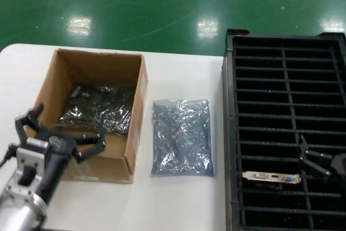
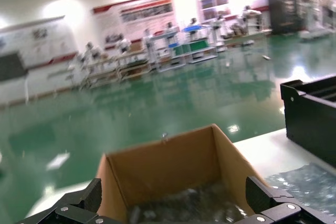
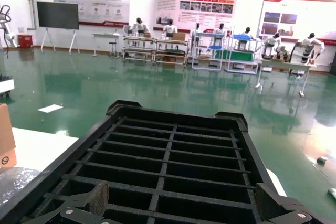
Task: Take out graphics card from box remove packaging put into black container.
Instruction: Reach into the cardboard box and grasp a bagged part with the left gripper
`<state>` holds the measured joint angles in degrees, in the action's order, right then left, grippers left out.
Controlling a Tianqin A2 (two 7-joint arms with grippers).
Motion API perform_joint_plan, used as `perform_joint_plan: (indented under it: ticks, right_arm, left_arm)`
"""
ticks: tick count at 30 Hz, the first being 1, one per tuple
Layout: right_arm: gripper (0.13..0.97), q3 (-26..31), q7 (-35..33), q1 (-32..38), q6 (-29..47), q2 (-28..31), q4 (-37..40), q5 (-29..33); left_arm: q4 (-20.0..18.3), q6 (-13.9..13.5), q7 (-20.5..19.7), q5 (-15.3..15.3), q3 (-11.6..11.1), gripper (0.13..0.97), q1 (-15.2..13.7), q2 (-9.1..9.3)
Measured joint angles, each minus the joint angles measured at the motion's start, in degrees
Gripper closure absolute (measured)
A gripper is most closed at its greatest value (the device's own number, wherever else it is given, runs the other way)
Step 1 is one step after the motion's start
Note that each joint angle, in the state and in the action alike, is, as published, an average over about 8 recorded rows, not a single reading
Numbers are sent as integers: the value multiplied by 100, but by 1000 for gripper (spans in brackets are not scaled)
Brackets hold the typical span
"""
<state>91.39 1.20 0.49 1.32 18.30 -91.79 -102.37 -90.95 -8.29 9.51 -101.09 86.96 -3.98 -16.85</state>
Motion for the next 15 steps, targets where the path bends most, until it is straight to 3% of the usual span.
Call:
perform_joint_plan:
  ticks: [4,7,12,15]
  right_arm:
    - [129,0,0,0,0,0,0,0]
    - [129,0,0,0,0,0,0,0]
    - [129,0,0,0,0,0,0,0]
    - [129,0,0,0,0,0,0,0]
  left_arm:
    - [283,-434,508,41,-120,132,-480,-346]
    - [650,-773,802,201,-9,132,-1005,-756]
    - [1502,-1555,905,760,640,132,-2041,-1487]
    - [2101,-2097,904,1141,1139,132,-2677,-1746]
